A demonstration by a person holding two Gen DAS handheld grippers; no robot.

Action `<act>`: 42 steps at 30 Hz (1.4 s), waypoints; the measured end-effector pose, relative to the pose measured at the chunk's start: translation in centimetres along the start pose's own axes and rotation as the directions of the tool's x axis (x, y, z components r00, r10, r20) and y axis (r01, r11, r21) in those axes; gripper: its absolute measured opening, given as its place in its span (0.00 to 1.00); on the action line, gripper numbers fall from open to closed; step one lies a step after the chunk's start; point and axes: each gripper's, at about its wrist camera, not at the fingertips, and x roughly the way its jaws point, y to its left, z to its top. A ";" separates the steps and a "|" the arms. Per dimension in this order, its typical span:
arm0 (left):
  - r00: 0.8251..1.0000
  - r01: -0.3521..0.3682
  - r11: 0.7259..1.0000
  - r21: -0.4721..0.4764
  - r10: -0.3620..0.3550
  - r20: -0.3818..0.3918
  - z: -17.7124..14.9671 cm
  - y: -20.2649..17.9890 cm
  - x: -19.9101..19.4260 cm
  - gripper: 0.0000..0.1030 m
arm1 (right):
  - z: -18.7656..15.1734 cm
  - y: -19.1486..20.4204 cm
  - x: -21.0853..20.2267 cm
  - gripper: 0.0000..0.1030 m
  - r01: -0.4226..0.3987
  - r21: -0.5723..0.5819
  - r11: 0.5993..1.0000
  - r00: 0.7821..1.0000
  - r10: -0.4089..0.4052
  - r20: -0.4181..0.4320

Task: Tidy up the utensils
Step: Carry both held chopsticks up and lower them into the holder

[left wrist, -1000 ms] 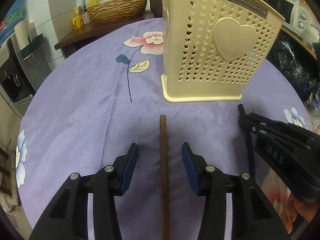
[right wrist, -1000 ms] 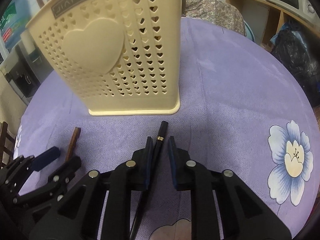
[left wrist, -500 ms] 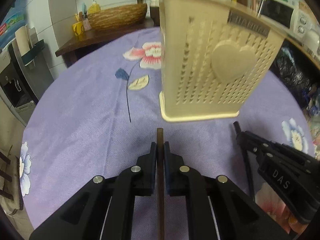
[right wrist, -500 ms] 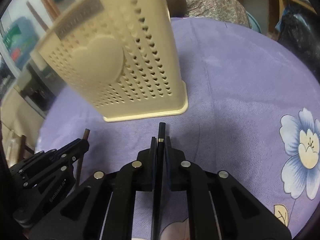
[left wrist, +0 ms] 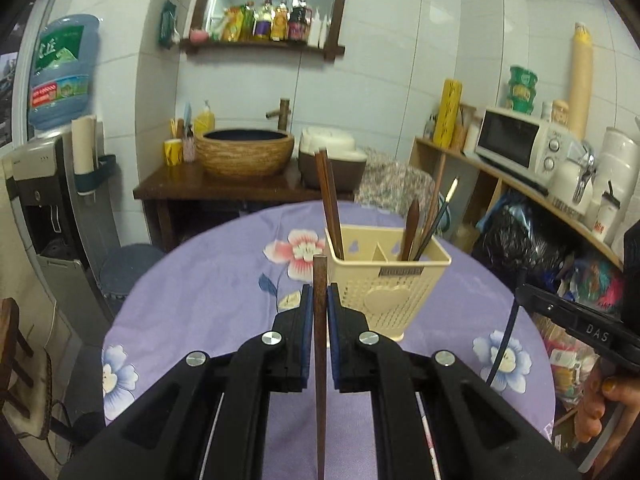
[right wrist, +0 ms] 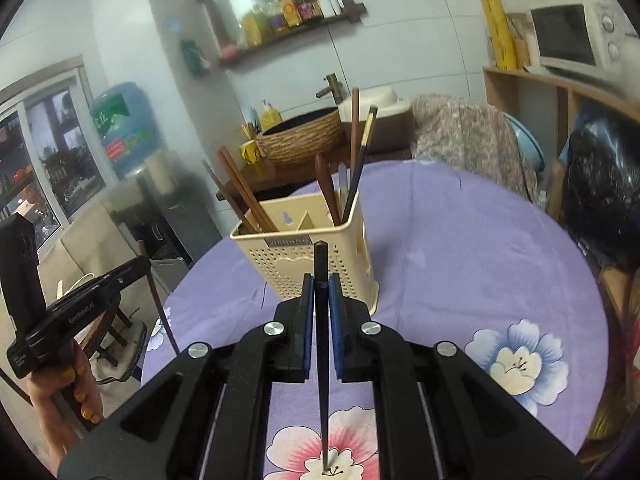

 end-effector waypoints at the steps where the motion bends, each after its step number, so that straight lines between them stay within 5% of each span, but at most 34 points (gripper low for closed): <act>1: 1.000 -0.005 1.000 -0.003 0.005 0.016 0.2 0.0 -0.3 0.08 | 0.3 0.2 -0.4 0.08 -0.004 -0.010 1.000 1.000 0.004 0.007; 17: 0.999 0.019 1.000 -0.011 -0.019 0.045 2.4 0.6 -0.9 0.08 | 2.9 1.3 -1.9 0.08 0.003 -0.083 0.997 0.999 0.001 0.051; 28: 0.980 0.142 0.990 -0.024 -0.137 0.146 13.3 -1.1 -3.3 0.08 | 12.7 4.0 -4.1 0.08 -0.001 -0.112 0.994 0.988 0.019 0.156; 35: 0.971 0.102 0.994 -0.025 -0.093 0.222 18.0 -3.0 -2.0 0.08 | 18.3 5.6 -3.8 0.08 0.057 -0.111 0.992 0.966 -0.027 0.258; 42: 0.984 0.067 0.998 -0.017 -0.063 0.168 16.6 -4.0 2.8 0.08 | 17.9 5.1 0.4 0.08 0.084 -0.103 0.991 0.973 -0.059 0.225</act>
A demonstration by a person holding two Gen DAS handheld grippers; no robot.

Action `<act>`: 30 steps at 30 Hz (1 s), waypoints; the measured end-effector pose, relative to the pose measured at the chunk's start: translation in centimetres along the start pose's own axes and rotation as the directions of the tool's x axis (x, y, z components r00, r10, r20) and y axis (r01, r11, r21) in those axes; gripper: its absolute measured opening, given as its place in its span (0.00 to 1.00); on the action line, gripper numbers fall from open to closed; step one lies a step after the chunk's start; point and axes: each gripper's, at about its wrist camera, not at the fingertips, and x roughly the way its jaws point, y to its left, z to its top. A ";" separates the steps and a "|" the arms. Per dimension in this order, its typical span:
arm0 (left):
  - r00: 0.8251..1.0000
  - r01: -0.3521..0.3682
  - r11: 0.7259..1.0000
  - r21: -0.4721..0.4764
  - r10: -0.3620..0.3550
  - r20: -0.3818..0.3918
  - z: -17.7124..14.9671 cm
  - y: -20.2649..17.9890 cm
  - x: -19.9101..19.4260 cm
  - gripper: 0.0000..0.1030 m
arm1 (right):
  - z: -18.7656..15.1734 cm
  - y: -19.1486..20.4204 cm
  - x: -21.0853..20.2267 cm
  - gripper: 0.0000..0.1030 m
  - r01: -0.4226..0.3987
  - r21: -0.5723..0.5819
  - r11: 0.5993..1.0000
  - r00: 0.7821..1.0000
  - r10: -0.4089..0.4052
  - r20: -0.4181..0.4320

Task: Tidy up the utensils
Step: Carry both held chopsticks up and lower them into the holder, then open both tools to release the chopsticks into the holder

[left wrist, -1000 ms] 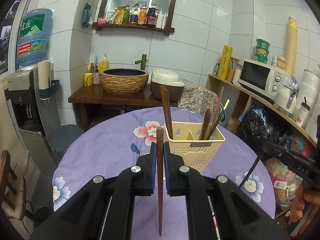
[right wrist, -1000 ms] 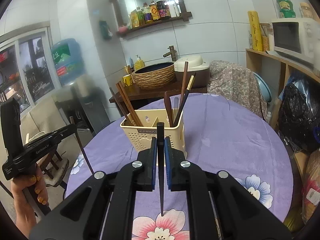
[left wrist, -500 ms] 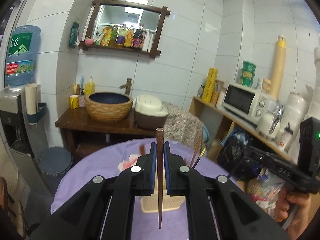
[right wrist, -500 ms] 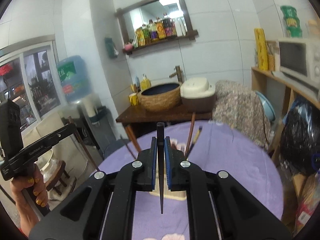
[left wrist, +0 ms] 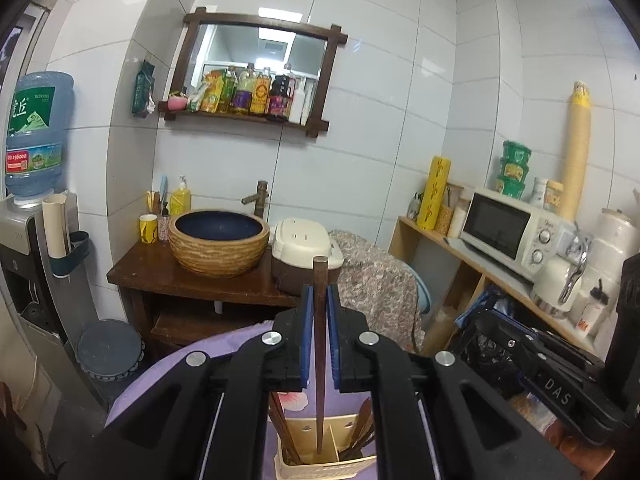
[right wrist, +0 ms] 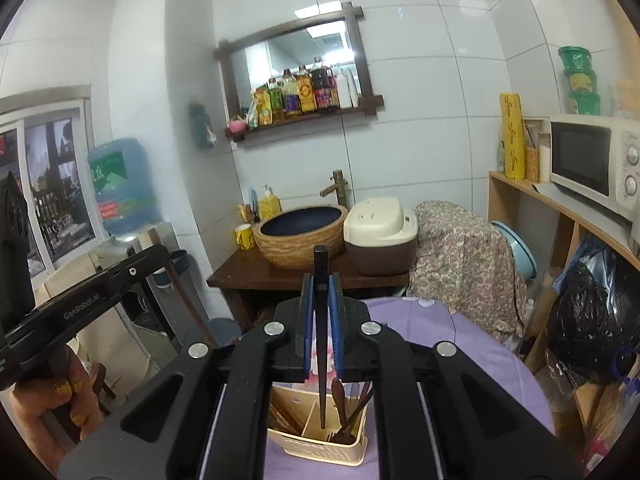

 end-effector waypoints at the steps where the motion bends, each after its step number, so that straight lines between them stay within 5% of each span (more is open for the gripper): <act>1: 1.000 -0.003 1.000 0.001 0.003 -0.013 -0.5 0.1 0.5 0.08 | -0.7 -0.1 0.6 0.08 0.003 0.001 1.000 1.000 -0.003 -0.015; 14: 0.985 -0.015 0.999 0.040 0.022 -0.170 -10.0 0.8 5.4 0.08 | -9.0 -1.4 6.0 0.08 0.031 0.004 0.999 0.989 -0.031 -0.143; 20: 0.989 -0.022 0.997 0.071 0.032 -0.146 -11.0 0.4 5.3 0.08 | -10.1 -1.6 6.2 0.10 0.041 -0.004 0.999 0.991 -0.041 -0.125; 22: 0.990 -0.020 0.997 0.079 0.031 -0.141 -11.1 0.3 5.0 0.09 | -10.4 -1.4 6.1 0.20 0.049 -0.023 0.999 0.992 -0.052 -0.113; 23: 0.990 -0.022 0.996 0.081 0.033 -0.136 -11.1 0.3 4.8 0.09 | -10.5 -1.4 6.0 0.35 0.049 -0.024 0.999 0.993 -0.051 -0.106; 25: 0.991 -0.017 0.996 0.084 0.028 -0.130 -11.1 0.2 4.3 0.15 | -10.6 -1.3 5.3 0.50 0.045 -0.022 0.999 0.996 -0.046 -0.079; 28: 0.994 -0.007 0.997 0.076 0.015 -0.108 -11.2 0.4 3.1 0.36 | -10.8 -1.2 3.7 0.54 0.053 -0.043 0.998 0.998 -0.054 -0.034; 30: 0.997 -0.012 0.998 0.068 0.017 -0.074 -11.6 0.9 1.4 0.58 | -11.0 -1.5 2.2 0.65 0.046 -0.033 0.998 0.999 -0.046 -0.012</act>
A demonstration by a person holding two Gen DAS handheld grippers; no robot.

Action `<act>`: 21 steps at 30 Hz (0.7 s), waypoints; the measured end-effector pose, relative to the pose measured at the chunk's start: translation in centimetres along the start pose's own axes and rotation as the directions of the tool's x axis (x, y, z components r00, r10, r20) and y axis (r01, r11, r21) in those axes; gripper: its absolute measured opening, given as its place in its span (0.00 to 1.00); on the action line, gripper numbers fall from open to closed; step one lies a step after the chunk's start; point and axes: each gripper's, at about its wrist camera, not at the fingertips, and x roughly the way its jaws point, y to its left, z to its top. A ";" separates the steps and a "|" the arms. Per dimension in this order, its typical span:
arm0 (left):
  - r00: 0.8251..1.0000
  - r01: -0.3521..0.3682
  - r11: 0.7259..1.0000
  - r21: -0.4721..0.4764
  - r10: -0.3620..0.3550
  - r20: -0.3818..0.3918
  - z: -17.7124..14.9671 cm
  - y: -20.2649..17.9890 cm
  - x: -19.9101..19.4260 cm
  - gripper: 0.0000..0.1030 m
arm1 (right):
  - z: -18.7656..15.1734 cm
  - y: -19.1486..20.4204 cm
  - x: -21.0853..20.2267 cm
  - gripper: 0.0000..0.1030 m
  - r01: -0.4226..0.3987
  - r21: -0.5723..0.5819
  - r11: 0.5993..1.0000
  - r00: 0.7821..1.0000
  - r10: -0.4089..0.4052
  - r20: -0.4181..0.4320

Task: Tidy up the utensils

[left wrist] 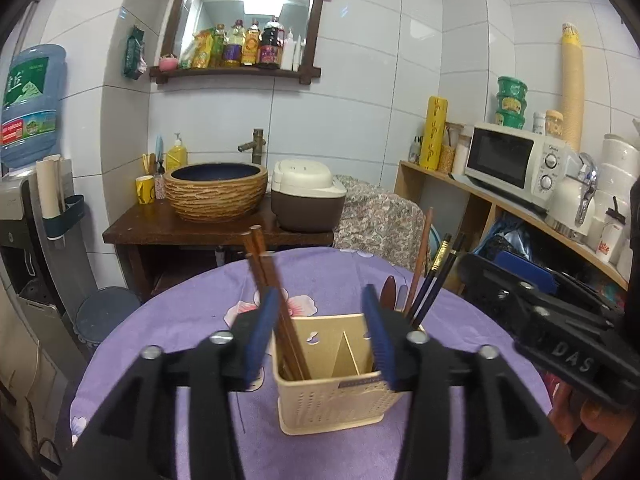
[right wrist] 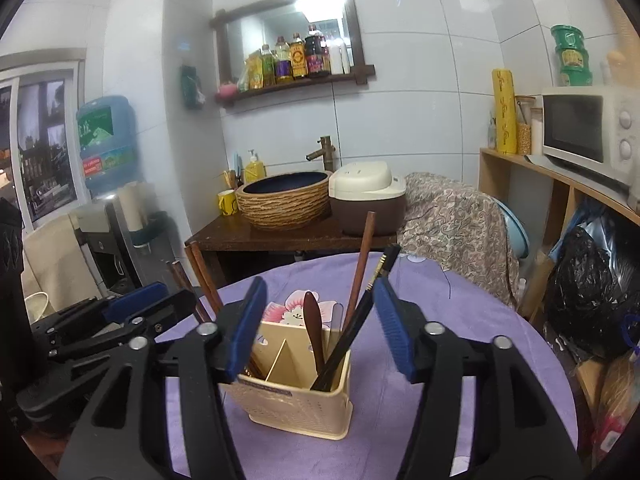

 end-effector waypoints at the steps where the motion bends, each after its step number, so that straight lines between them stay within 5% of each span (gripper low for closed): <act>1: 1.000 -0.003 1.000 -0.003 0.003 0.015 -0.3 0.1 -0.7 0.64 | -0.3 -0.2 -0.9 0.70 -0.001 0.011 1.000 1.000 0.001 0.010; 5: 0.995 -0.030 0.999 0.011 0.029 0.095 -3.2 0.7 -5.5 0.96 | -3.0 -0.3 -4.9 0.90 0.008 -0.001 1.000 1.000 -0.008 0.024; 14: 0.971 -0.156 0.987 0.032 0.147 0.189 -13.7 0.2 -16.0 0.96 | -16.0 3.1 -15.2 0.95 0.059 -0.121 0.991 0.997 -0.052 0.061; 21: 0.956 -0.207 0.978 0.023 0.198 0.217 -19.3 -1.7 -21.6 0.96 | -21.9 5.4 -21.4 0.95 0.083 -0.147 0.986 0.993 -0.070 0.091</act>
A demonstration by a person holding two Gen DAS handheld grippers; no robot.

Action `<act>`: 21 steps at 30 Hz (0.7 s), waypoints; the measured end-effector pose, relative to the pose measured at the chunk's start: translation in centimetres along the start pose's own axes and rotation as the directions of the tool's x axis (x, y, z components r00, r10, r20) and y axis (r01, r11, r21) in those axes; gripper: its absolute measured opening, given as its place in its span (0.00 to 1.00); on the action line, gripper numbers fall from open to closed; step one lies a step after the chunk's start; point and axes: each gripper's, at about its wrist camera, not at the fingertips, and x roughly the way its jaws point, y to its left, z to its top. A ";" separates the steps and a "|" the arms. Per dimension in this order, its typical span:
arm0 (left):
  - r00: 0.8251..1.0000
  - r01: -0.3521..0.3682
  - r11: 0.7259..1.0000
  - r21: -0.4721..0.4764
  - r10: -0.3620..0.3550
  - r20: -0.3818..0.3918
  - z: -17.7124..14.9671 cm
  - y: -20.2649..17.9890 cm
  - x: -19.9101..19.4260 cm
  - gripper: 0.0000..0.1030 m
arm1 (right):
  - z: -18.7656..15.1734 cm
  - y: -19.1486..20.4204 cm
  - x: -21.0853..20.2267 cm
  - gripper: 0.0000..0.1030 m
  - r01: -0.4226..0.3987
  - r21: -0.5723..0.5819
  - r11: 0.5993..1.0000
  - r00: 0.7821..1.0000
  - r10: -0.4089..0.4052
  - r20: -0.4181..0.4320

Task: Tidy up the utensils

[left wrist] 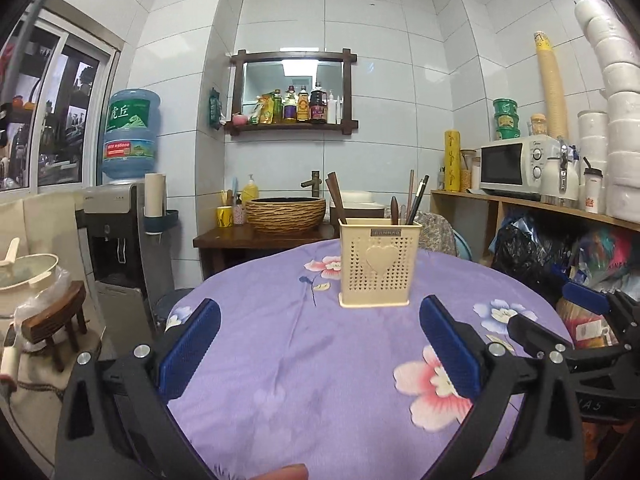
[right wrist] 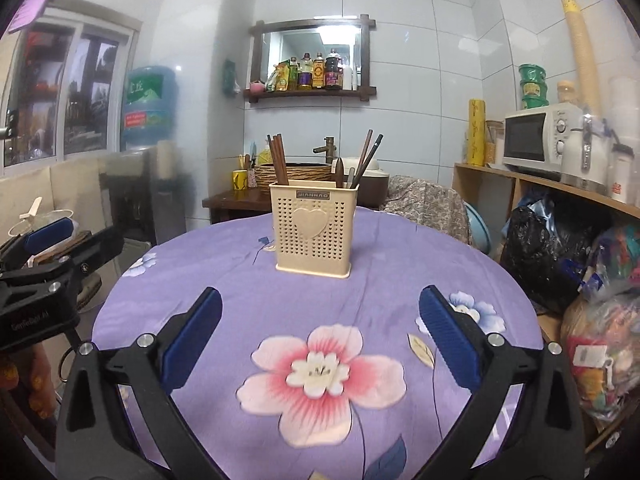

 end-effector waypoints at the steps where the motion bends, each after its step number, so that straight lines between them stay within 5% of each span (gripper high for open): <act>1: 1.000 0.003 1.000 -0.011 -0.003 -0.003 -0.3 0.1 -0.8 0.96 | -0.3 0.2 -0.5 0.95 0.003 -0.006 1.000 1.000 -0.003 0.005; 8: 1.000 -0.024 0.999 -0.030 0.024 -0.015 -1.0 0.1 -3.1 0.96 | -2.1 2.2 -4.1 0.95 0.056 -0.096 0.994 0.998 -0.053 0.033; 21: 0.999 -0.045 0.999 -0.026 0.044 -0.017 -1.7 0.5 -3.9 0.96 | -1.7 2.0 -5.4 0.95 0.056 -0.074 0.996 0.997 -0.052 0.052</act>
